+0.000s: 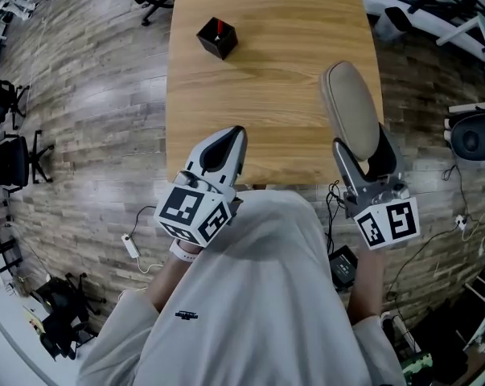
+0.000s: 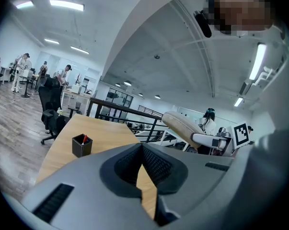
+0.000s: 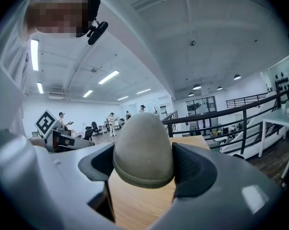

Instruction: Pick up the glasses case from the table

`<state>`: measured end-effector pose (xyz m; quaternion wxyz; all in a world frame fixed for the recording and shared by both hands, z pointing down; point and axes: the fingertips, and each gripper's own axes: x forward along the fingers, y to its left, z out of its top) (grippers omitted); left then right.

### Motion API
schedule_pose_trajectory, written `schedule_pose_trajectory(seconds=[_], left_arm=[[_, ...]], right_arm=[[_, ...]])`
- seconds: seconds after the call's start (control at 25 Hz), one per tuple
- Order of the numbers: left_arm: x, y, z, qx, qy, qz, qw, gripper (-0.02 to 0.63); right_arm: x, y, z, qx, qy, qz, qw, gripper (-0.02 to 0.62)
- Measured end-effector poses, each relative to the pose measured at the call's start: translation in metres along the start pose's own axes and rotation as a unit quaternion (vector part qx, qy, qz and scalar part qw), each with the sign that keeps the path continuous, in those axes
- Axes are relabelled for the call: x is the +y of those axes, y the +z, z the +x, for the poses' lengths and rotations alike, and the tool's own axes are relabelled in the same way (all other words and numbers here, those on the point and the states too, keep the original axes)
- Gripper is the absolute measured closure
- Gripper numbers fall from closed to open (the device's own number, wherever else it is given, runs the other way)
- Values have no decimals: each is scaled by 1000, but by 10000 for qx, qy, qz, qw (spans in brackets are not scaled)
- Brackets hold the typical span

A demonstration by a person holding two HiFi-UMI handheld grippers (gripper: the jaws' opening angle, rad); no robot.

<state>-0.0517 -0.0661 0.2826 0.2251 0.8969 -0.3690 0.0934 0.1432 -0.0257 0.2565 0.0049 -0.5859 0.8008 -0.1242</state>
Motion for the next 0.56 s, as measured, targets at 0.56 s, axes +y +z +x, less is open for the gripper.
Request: schedule_pose_trajectory(seconds=[0.56], left_arm=[[-1, 5, -1, -23, -110, 48, 9999, 600]], right_arm=[[11, -3, 4, 12, -26, 8, 10000, 225]])
